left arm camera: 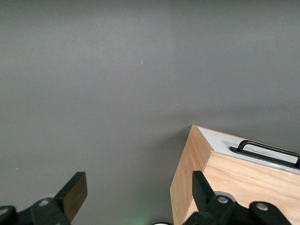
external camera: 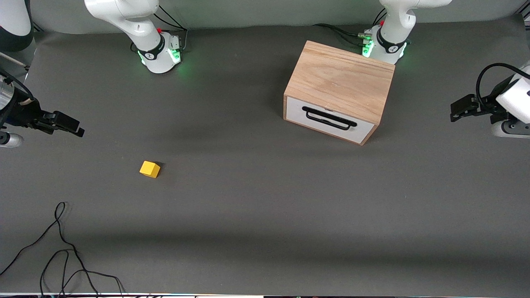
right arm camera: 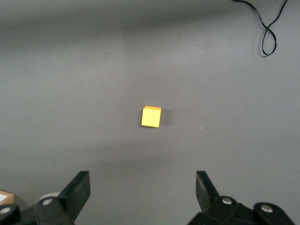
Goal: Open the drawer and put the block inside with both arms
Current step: 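Move the right gripper toward the yellow cube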
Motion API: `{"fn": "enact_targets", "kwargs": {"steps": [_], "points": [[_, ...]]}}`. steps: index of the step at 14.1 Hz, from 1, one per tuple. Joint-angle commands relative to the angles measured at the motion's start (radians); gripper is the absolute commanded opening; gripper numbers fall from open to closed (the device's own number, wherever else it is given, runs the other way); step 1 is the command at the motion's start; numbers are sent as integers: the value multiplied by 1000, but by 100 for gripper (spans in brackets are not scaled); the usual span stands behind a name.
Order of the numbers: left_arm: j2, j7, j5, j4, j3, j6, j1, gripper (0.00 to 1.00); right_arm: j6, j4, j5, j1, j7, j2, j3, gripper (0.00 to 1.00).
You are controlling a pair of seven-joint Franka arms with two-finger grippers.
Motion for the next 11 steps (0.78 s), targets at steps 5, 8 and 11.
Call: {"fn": "enact_targets", "kwargs": {"steps": [5, 8, 11], "points": [[-17, 17, 9, -13, 2, 4, -3, 100, -12, 32, -15, 1, 5, 43, 9, 100], [-15, 17, 9, -13, 2, 6, -4, 100, 73, 35, -47, 19, -1, 131, 10, 100], [-12, 17, 1, -13, 2, 7, -5, 100, 196, -53, -50, 24, -1, 184, 10, 100]]}}
